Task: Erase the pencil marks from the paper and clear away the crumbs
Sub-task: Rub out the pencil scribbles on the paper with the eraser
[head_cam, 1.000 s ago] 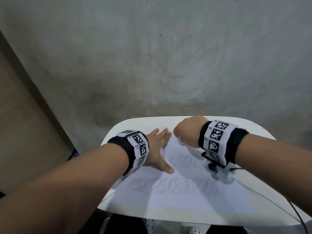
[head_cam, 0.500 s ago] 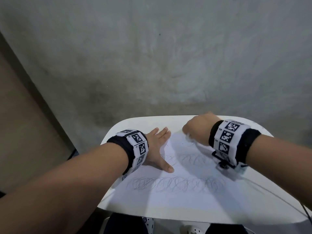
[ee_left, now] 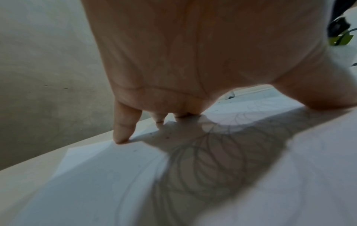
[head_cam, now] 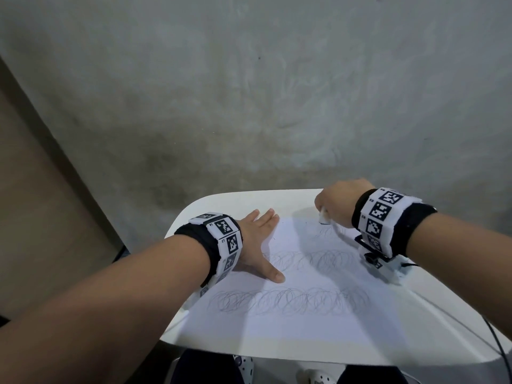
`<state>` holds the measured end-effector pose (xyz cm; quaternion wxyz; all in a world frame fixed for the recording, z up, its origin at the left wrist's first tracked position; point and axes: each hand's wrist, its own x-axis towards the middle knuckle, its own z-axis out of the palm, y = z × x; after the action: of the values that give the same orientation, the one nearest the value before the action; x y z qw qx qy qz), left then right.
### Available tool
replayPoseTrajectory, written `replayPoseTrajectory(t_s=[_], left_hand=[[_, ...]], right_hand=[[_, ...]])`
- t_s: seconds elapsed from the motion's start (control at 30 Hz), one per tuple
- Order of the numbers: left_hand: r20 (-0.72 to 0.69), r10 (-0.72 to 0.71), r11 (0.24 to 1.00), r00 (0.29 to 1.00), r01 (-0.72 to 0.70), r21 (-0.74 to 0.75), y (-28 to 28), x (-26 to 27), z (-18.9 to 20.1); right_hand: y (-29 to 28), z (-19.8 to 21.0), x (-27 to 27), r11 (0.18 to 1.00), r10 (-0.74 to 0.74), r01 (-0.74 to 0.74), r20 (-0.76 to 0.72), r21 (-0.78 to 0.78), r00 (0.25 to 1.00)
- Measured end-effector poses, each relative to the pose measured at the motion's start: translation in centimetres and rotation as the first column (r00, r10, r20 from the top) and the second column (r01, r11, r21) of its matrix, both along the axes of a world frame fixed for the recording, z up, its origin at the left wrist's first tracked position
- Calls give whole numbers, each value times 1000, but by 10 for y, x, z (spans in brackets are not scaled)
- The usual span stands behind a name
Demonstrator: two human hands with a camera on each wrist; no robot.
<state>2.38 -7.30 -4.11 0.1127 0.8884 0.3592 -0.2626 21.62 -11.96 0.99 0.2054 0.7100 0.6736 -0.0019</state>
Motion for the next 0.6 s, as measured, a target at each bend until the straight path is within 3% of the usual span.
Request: replayPoseTrajectory(t_s=[0.1,0.23,0.3,0.4,0.6], left_hand=[[1,-6,1000,1000,6,-11,2,-1,0],[49,-5,999,999,7,-35,9,-8,-4],[62,-14,1000,998,15,-17,11,-11,-6],[84,-32,999,996,30,18,13,-6,-2],[73,-85,996,994,86,-21,-2,38,4]], right_hand=[[1,-3,6,995,-20,43,-251,85,968],[2,8,34,963,-54,198,-591,181,805],[-2,12,44,960,-65,229,-671,159,739],[-8,10,47,970,-58,202,-677,136,734],[7,-11,16,994,-30,66,-382,84,924]])
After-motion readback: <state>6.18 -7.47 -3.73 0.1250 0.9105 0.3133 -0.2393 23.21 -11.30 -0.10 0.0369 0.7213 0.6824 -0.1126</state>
